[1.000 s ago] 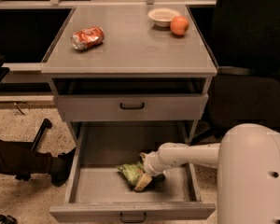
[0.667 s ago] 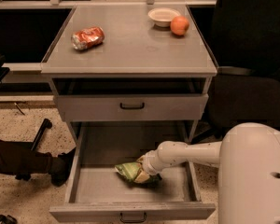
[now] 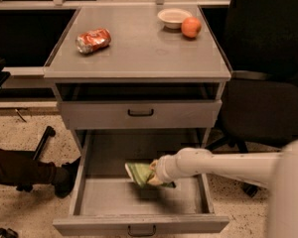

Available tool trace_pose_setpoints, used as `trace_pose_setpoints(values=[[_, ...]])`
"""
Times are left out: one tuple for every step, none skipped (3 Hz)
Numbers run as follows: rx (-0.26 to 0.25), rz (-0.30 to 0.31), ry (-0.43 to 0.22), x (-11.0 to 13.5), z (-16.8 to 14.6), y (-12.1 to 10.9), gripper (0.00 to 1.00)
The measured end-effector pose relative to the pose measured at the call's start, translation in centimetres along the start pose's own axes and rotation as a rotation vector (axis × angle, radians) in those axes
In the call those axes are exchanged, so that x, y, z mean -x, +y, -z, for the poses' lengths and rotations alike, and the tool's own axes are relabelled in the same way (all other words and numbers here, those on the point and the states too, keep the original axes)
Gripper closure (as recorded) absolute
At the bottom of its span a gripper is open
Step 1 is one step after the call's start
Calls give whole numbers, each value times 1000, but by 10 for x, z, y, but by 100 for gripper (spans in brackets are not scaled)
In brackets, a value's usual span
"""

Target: Pick green jalapeno chip bag from middle drawer and place on counter

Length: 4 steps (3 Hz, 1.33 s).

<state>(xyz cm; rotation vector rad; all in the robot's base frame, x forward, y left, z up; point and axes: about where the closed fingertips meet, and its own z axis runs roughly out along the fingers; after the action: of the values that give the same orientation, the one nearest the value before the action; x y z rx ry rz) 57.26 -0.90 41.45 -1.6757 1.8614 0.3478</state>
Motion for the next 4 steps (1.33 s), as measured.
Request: trace_pose_setpoints(values=[[-162, 48, -71, 40, 108, -26, 100], [-162, 48, -71, 40, 108, -26, 100], [-174, 55, -64, 48, 118, -31, 100], [-205, 84, -87, 86, 163, -54, 100]])
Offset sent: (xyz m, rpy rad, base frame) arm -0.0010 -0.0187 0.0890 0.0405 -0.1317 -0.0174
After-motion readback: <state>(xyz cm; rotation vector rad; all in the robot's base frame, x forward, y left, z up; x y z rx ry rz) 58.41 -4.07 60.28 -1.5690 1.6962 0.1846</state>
